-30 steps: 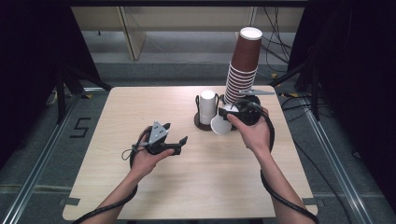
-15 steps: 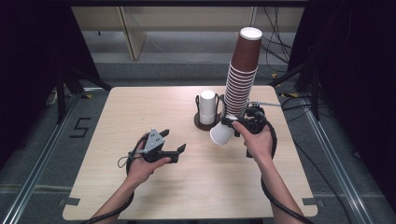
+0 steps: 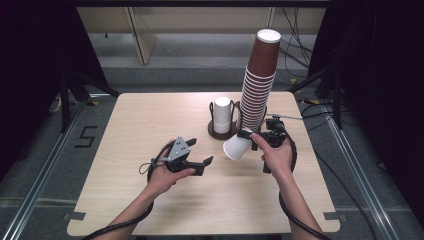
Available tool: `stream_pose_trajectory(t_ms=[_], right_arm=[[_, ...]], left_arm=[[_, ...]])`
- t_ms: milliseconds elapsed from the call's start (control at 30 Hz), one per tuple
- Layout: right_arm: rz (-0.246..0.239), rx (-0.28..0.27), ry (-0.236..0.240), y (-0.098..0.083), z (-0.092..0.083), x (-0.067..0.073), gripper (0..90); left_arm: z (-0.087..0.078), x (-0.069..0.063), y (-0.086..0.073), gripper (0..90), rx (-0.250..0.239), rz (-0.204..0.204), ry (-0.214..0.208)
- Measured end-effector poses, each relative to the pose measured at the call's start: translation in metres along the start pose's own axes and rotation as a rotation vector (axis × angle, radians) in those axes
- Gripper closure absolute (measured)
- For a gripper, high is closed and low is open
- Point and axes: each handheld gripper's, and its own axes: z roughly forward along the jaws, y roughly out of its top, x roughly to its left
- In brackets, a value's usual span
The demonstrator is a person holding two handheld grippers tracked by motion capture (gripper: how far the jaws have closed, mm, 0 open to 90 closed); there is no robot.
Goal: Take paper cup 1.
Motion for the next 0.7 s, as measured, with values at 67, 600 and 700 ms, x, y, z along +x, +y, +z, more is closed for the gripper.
stream_pose_trajectory(t_ms=[67, 600, 700], right_arm=[[0.006, 0.0, 0.003, 0.0, 0.0, -0.001, 35.9], [0.078, 0.025, 0.065, -0.006, 0.003, -0.006, 35.9], [0.084, 0.029, 0.058, -0.007, 0.003, -0.005, 35.9]], left_arm=[[0.003, -0.002, 0.001, 13.0, 0.004, 0.005, -0.01], [0.042, -0.021, 0.021, 6.1, 0.026, 0.073, -0.127], [0.046, -0.022, 0.024, 6.1, 0.03, 0.088, -0.133]])
